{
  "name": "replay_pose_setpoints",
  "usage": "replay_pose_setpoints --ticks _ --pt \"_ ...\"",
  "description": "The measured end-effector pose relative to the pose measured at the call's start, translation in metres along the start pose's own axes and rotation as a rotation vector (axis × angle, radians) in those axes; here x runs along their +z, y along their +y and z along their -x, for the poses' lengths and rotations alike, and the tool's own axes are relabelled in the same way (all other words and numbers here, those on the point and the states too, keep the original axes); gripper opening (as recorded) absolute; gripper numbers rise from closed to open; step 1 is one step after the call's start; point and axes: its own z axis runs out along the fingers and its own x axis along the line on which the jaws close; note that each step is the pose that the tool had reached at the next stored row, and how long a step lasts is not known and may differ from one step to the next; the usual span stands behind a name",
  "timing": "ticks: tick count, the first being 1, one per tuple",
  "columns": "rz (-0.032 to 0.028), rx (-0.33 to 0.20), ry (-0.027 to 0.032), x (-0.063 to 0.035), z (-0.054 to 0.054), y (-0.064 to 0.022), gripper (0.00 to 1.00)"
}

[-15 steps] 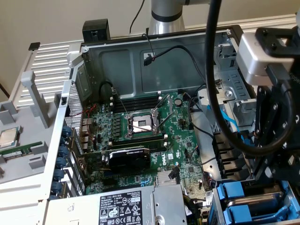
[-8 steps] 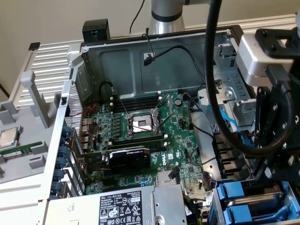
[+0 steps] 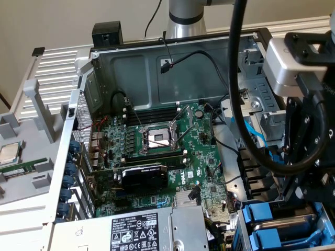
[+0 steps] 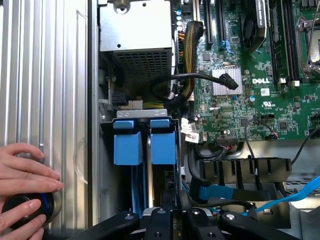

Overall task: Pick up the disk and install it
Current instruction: 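Insert the first disk wire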

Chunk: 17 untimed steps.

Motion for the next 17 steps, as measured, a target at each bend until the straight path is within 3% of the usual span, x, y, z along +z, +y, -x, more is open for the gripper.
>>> replay_pose_setpoints --ticks 17 --pt "0.0000 0.000 0.0000 0.0000 -0.0006 -0.0001 0.17"
